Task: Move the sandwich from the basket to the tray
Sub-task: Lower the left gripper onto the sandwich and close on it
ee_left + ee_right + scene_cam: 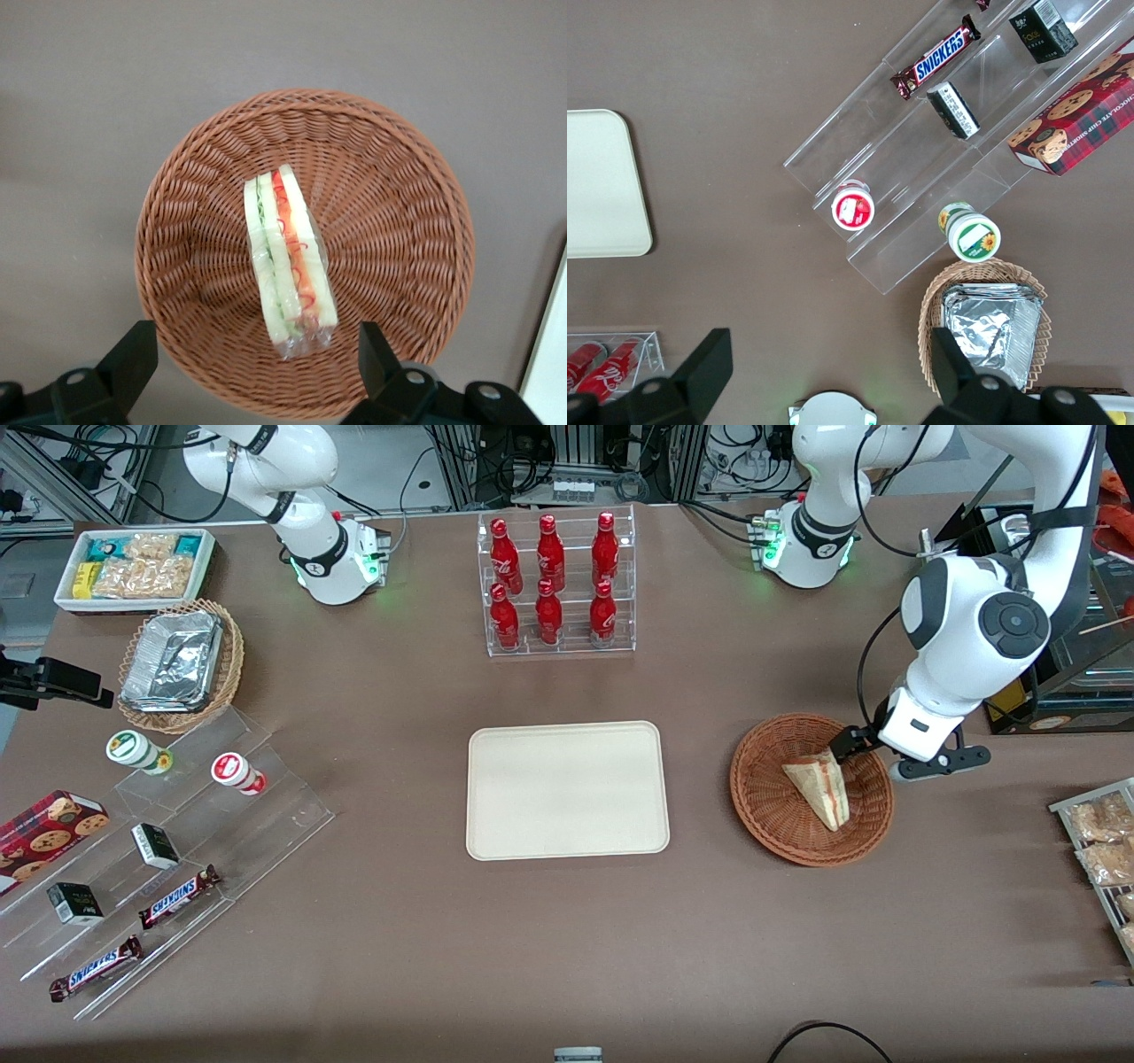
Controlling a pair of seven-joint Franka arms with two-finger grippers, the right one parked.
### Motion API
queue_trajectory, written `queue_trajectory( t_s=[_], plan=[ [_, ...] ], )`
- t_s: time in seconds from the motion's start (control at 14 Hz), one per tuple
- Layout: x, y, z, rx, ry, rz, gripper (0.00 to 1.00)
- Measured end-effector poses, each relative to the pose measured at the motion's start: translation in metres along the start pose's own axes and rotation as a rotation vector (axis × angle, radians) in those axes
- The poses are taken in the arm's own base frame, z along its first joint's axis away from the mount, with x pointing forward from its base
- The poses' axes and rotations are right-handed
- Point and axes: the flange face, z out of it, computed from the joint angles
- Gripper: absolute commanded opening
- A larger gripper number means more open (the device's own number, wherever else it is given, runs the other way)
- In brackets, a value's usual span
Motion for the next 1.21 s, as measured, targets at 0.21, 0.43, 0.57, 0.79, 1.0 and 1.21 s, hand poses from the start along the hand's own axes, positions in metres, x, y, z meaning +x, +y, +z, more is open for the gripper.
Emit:
queue_trajectory(
  t_s=[0.21,0.43,0.57,0.79,1.0,1.21],
  plan=[
    [-0.011,-0.002,0.022,-0.035,0.054,-0.261,1.00],
    [-0.020,-0.005,0.049,-0.028,0.029,-0.390,1.00],
    [-0.022,-0.004,0.064,-0.015,0.004,-0.395,1.00],
    [-0.027,0.002,0.083,0.000,-0.027,-0.379,1.00],
    [-0.031,0.009,0.094,0.005,-0.042,-0.366,1.00],
    [-0.029,0.010,0.100,0.009,-0.051,-0.365,0.00]
  ],
)
